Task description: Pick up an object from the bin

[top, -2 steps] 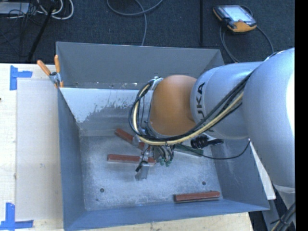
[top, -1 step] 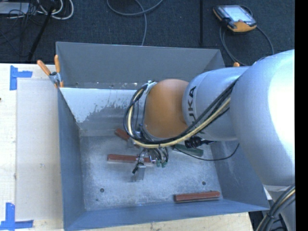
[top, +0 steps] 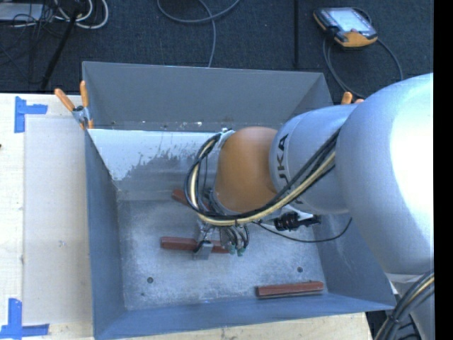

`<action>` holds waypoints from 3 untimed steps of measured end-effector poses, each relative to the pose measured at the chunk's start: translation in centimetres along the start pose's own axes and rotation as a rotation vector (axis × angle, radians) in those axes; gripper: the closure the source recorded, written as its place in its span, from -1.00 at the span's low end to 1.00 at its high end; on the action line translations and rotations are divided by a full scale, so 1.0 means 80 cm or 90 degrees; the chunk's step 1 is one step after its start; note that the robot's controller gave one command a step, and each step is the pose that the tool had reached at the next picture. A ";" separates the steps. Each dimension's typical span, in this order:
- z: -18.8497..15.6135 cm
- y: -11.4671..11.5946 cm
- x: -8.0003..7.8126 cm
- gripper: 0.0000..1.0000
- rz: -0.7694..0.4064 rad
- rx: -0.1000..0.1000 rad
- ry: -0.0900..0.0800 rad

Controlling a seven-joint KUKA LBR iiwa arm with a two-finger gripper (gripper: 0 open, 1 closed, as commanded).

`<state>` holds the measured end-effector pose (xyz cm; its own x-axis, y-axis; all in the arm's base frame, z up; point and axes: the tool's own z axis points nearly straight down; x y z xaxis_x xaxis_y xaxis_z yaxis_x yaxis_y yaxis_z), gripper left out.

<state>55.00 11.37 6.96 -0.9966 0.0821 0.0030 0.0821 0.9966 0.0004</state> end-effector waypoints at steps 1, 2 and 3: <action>0.000 0.000 0.000 1.00 0.000 0.000 0.000; -0.005 -0.001 0.001 1.00 0.000 0.000 0.001; -0.018 -0.001 0.001 1.00 0.001 0.001 0.001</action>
Offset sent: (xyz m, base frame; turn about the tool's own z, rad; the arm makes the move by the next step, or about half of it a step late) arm 0.0000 -0.0001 0.0354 0.0000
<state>54.89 11.30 8.44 -0.9965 0.0831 0.0044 0.0831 0.9965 -0.0006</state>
